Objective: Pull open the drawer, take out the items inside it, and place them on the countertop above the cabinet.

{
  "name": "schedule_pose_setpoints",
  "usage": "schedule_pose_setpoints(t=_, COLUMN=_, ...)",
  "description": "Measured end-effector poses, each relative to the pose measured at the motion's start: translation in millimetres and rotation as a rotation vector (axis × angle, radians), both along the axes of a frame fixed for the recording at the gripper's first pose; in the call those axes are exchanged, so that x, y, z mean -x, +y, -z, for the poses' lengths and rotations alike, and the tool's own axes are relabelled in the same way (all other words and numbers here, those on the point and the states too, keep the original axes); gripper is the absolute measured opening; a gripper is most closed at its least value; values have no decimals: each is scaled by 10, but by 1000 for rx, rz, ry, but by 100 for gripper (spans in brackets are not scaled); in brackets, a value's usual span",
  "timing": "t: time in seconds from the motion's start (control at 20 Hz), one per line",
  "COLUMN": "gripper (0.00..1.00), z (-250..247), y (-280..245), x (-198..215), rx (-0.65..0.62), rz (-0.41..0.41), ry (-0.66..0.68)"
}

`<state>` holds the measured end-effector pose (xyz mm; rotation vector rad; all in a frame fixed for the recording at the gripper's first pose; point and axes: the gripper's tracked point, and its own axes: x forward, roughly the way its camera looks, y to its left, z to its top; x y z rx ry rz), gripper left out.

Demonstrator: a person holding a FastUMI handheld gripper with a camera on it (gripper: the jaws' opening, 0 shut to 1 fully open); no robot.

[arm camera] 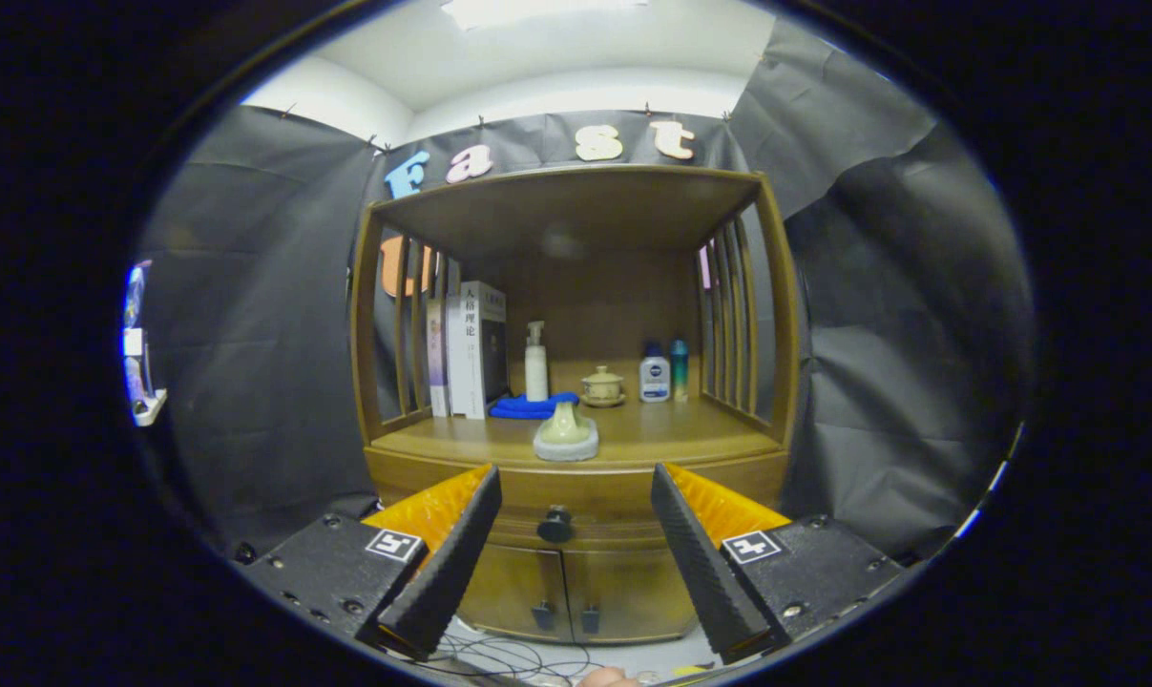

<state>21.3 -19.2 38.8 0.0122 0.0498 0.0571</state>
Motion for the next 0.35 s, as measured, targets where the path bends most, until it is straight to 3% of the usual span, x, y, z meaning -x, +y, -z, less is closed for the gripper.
schedule_pose_setpoints(t=0.35, gripper=99, z=276, y=-157, x=424, rx=46, rz=-28, ry=14)
